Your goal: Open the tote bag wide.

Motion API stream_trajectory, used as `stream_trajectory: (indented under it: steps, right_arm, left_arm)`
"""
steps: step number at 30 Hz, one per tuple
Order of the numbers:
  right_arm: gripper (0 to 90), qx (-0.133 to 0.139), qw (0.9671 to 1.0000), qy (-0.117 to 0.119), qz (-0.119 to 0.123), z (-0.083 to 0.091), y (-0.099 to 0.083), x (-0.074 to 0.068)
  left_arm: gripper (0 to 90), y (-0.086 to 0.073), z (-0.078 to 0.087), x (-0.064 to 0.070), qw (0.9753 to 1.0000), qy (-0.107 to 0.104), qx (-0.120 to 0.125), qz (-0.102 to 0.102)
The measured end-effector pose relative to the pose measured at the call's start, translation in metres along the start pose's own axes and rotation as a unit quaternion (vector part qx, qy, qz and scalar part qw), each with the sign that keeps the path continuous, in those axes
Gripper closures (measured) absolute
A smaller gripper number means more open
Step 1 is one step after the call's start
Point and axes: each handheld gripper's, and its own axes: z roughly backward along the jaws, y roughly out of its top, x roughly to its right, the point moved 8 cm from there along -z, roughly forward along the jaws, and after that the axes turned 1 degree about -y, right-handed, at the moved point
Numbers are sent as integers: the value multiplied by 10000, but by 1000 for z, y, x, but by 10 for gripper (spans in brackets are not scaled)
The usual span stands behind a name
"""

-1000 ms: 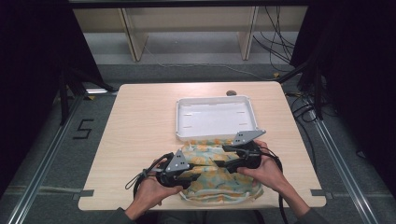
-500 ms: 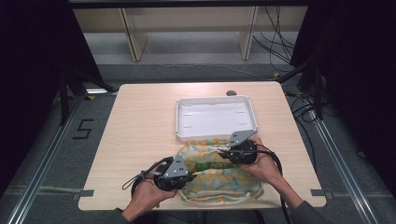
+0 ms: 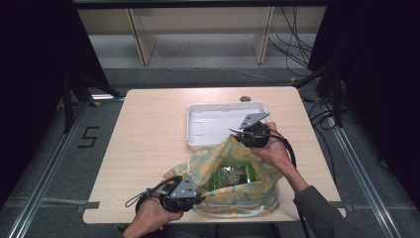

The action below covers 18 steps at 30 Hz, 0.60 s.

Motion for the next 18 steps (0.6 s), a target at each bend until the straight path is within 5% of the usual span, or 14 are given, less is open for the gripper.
stream_trajectory:
  steps: [6, 8, 11, 14, 18]
  right_arm:
    - [900, -44, 10000, -57, -59, -11, 9, 8]
    - [885, 5, 9999, 20, -161, -13, 12, 6]
    - [787, 66, 9996, 109, -251, -11, 15, -2]
    - [571, 175, 9985, 264, -436, -1, 16, -10]
    - [492, 422, 9967, 404, -558, 24, 15, -22]
  left_arm:
    - [894, 1, -1, 2, 9999, -72, 80, 42]
    - [876, 4, -1, 2, 9997, -96, 138, 199]
    - [737, 13, 2, 0, 9980, -126, 422, 457]
    - [548, 28, 11, -7, 9962, -50, 694, 522]
    - [499, 45, 19, -20, 9941, 176, 862, 629]
